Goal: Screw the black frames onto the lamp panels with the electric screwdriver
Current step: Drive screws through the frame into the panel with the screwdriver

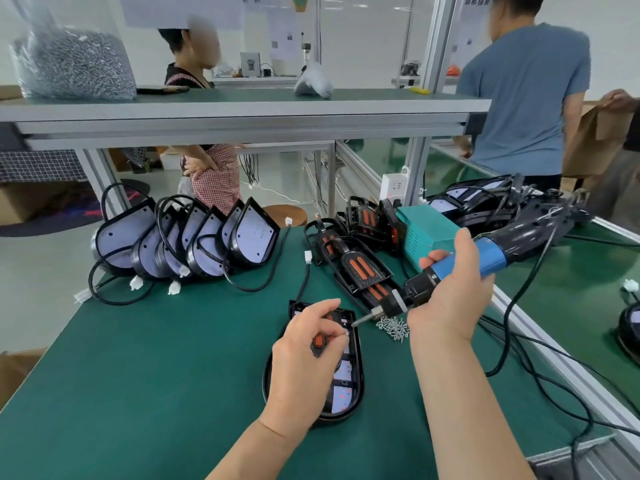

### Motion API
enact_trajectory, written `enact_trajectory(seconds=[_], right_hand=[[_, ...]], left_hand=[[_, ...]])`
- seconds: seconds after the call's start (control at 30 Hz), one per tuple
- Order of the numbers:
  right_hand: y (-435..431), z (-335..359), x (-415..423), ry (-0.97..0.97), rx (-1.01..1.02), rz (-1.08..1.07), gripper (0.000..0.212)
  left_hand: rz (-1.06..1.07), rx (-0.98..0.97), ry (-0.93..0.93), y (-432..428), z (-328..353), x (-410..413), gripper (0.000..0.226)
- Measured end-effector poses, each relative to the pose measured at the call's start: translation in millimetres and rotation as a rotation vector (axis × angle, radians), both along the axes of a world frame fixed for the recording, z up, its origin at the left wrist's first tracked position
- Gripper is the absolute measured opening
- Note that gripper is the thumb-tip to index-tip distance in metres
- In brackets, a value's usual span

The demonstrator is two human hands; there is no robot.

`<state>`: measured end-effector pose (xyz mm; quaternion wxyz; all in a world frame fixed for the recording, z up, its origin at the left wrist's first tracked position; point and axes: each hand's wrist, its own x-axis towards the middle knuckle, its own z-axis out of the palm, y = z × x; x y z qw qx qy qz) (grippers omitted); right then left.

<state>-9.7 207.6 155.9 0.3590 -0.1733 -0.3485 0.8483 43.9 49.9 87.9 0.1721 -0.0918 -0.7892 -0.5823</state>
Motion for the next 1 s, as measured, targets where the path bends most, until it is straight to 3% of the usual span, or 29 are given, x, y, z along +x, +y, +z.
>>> enact_trajectory(seconds=[1.0], right_hand=[[-8.7,5.3,19.5,-0.003,-0.003,-0.006,0.018]], left_hand=[[-0.003,0.141,-0.092,2.8,6.8,17.7,0.045]])
